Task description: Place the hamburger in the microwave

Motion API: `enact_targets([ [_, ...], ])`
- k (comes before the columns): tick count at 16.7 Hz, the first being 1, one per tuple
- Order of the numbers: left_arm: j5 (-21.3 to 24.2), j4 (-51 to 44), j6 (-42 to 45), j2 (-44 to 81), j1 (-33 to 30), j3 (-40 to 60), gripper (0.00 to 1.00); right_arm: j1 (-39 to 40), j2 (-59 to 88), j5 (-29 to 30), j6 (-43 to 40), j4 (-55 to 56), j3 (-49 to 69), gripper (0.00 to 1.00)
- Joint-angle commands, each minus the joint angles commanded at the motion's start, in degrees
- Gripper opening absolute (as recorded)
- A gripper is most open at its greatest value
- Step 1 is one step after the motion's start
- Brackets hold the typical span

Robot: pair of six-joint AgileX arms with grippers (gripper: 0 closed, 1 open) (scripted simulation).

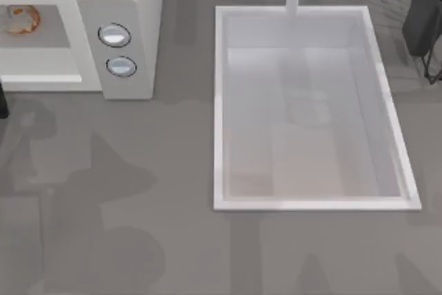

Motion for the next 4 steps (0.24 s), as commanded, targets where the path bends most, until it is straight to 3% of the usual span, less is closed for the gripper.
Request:
enact_targets([
  [4, -0.1, -4.7, -0.1, -4.1, 0.1, 1.3, 1.00, 0.0, 0.0, 0.0, 0.0, 0.0, 0.0, 1.00],
])
